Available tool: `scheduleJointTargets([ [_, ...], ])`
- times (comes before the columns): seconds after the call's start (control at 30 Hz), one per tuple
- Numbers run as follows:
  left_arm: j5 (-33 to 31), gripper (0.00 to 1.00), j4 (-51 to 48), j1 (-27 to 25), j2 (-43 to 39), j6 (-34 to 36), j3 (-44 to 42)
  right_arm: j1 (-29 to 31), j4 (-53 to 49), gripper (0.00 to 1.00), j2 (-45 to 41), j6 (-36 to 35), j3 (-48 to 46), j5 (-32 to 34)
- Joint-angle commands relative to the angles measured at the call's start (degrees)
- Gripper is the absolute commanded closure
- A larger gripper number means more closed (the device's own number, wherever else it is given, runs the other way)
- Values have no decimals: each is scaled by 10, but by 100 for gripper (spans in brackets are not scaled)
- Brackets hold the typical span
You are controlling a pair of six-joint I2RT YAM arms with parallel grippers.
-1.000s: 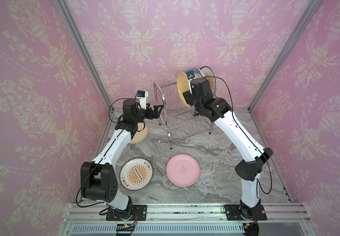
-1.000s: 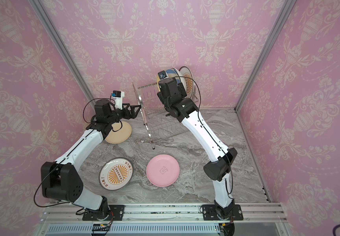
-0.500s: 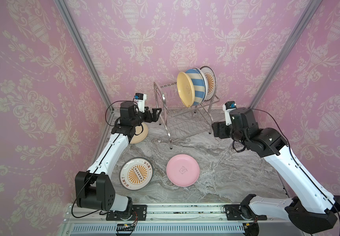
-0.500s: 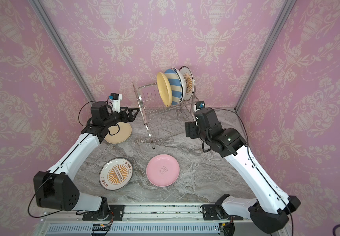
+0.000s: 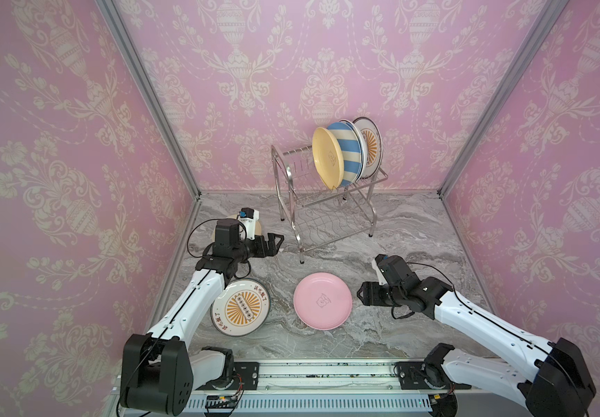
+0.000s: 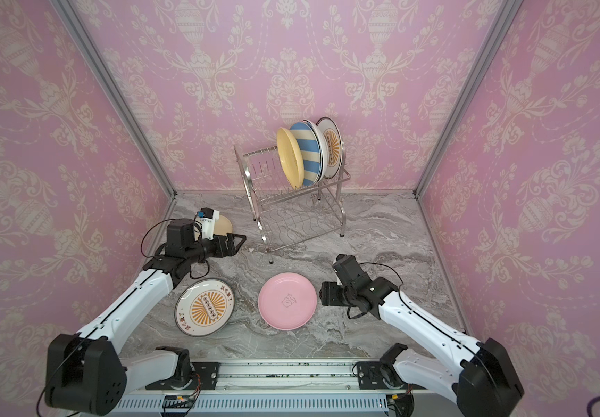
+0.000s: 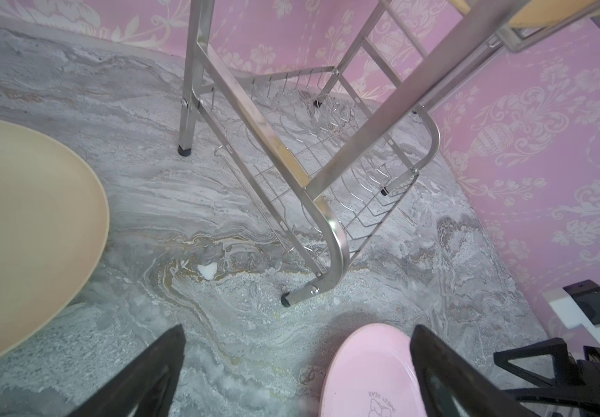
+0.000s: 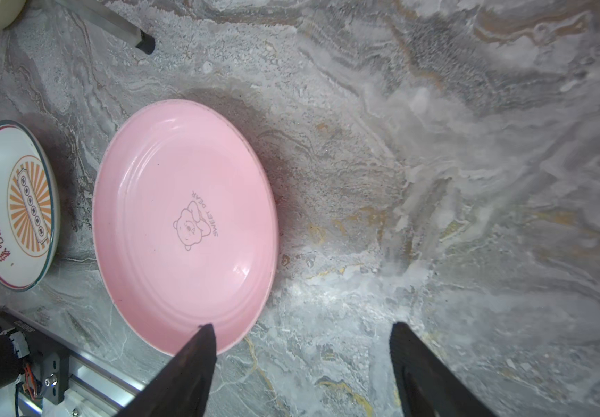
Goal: Load the plates into the dish rack
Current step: 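Grasp the pink bear plate's rim on the table with the right gripper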
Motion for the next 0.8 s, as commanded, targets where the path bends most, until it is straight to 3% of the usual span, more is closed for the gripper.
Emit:
scheduleJointTargets([
  [0.0,19,1,14,-6,-22,-15,-17,6,111,23,21,16,-34,-42],
  [0.13,22,1,32,-9,-19,-26,-19,7,214,25,67,32,-72,-79],
  [0.33,25,1,35,-11,-10,-21,-11,7,283,31,121,31,-96,-99],
  [0.7,15,1,24,-12,-6,-7,7,6,337,43,170,34,-114,-121],
  [0.77,13,1,22,-12,-9,-4,8,8,328,41,169,30,-115,-113],
])
